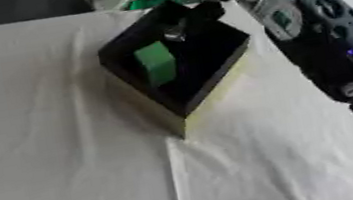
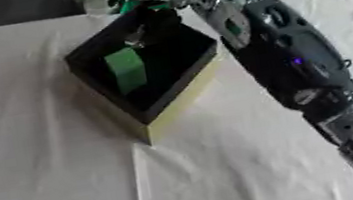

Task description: Pick up objects on the table and place them in the box.

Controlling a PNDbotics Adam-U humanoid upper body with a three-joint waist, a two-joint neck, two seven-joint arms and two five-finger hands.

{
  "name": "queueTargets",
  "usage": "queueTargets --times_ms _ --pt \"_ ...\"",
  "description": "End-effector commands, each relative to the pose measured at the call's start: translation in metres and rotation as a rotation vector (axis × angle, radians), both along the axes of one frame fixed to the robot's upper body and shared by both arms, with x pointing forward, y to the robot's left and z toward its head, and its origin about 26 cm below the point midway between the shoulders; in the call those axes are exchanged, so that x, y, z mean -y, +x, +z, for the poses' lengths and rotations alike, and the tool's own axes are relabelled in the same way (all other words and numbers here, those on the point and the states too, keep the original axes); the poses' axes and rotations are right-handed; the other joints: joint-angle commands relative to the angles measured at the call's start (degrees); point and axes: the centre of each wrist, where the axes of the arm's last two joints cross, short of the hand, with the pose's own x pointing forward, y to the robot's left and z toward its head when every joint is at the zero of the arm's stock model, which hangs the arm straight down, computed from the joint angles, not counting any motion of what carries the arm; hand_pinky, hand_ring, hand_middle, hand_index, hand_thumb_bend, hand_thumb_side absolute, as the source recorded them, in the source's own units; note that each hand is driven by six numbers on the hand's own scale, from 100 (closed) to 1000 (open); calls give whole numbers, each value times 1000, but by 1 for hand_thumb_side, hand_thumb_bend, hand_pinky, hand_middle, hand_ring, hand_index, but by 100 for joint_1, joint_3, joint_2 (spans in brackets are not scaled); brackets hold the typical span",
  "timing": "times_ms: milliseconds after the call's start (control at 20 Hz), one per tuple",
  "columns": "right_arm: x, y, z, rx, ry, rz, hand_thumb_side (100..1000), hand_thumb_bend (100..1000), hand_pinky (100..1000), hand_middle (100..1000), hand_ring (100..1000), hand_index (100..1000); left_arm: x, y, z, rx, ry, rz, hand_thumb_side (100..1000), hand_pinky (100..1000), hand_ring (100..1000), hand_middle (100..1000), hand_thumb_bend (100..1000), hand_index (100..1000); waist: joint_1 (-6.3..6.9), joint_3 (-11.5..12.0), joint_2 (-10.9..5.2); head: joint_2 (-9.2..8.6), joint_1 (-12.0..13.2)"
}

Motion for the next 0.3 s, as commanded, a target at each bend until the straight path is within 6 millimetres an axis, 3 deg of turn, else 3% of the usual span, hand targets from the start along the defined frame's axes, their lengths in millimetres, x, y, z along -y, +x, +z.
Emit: queueTargets --times_ms 50,200,300 --pt "11 -15 30 72 69 2 820 127 853 837 860 951 -3 -3 6 27 9 12 945 650 740 607 184 719 25 -14 -147 21 25" --pt "18 -27 41 116 136 10 860 100 835 828 846 945 -5 -3 6 29 8 21 944 650 741 607 185 719 27 -46 -160 29 66" --pt "23 -37 48 154 184 18 941 100 822 819 835 935 -6 -3 6 29 9 27 944 650 741 607 185 719 27 -76 -173 33 88"
